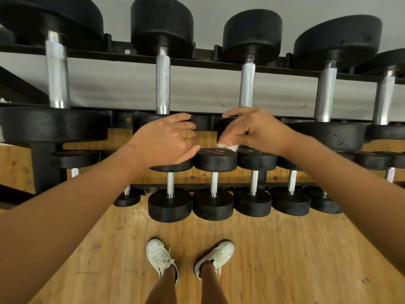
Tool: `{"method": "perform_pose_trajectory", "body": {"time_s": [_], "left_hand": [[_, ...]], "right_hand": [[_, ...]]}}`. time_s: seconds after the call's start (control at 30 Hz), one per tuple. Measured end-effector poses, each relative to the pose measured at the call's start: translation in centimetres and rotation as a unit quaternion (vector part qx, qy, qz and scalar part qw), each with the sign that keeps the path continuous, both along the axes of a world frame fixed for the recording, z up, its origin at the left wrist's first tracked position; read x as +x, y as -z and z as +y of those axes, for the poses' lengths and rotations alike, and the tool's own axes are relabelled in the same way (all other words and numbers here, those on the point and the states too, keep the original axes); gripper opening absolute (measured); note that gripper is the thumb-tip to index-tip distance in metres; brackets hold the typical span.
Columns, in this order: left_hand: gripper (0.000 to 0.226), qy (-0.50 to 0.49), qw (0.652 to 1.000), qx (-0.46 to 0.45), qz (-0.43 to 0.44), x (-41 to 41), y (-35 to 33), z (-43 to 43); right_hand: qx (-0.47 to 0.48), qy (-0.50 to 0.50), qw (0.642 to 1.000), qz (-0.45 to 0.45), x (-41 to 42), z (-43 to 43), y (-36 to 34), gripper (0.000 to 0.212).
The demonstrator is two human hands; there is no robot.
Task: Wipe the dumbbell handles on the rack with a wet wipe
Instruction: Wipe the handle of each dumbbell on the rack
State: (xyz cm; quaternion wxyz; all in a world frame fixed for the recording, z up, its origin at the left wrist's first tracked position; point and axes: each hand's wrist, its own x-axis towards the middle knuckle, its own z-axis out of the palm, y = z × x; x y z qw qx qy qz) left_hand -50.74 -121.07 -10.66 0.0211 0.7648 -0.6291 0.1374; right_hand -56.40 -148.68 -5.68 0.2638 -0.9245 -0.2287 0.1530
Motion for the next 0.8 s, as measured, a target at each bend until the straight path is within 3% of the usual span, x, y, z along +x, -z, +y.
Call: {"method": "perform_pose_trajectory", "body": {"time_s": [0.17,0.3,0.4,0.5,0.57,0.63,0.8], "left_hand": [[0.055,-0.001,1.0,-0.001,0.002,-0.2,-0.3,-0.1],[0.054,0.002,1.0,0.001,0.003,-0.2,-0.4,0.1],[0.048,0.002,1.0,-0.006,0.001,-0.3,-0.7,-0.1],[0.047,-0.003,1.0,0.001,0.01,-0.4,-0.9,-0.1],[0.045,-0.007,1.0,-0.002,0.01,-0.4,-0.9,-0.1],[0.041,-0.011,1.0,-0.008,0.009,-0.4,-0.7,-0.2],[0.033,-0.016,1.0,-0.005,-0.004,-0.6,-0.9,-0.3]], "right_hand": [[0.007,0.111,0.975,-0.19,-2.0,1.1,1.4,0.018],[0.022,0.304,0.9,-0.31,-7.4,-0.5,2.3,0.02],[0.086,0.489,0.836,-0.234,-10.0,0.1,3.3,0.022],[0.239,0.645,0.717,-0.119,-9.9,0.8,4.2,0.024],[0.285,0.688,0.662,-0.086,-9.8,1.8,4.5,0.024],[0.311,0.689,0.648,-0.091,-10.2,2.7,4.4,0.024],[0.318,0.674,0.663,-0.066,-9.4,0.5,5.1,0.024]]}}
